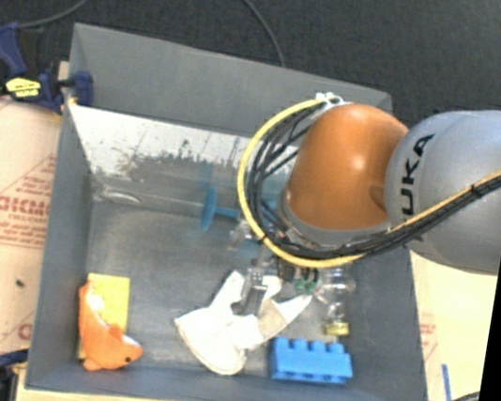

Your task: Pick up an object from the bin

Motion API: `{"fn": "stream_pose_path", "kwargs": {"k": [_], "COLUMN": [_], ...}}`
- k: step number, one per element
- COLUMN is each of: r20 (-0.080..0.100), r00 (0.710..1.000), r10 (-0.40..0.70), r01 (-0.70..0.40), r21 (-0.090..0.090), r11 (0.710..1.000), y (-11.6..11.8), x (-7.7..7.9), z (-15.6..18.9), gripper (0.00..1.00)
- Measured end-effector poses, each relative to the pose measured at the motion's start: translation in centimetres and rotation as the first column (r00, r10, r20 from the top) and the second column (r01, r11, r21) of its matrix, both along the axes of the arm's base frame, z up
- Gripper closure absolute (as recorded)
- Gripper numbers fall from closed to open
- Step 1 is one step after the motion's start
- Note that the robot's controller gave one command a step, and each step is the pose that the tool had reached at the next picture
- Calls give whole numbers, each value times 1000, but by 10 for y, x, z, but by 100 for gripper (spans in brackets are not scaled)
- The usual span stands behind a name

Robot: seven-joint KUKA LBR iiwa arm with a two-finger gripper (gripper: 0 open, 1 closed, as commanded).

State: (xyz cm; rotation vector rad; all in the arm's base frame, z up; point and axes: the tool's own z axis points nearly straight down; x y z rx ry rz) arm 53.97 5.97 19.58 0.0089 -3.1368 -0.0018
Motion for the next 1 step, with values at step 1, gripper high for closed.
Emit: {"fn": "stream_pose_path", "kwargs": {"k": [1], "r20": [8], "r00": [1000], "r10": [-2], "r01": [2], "r21": [1], "r11": [1000], "y": [0], "x": [1], "z": [5], "gripper": [0]}}
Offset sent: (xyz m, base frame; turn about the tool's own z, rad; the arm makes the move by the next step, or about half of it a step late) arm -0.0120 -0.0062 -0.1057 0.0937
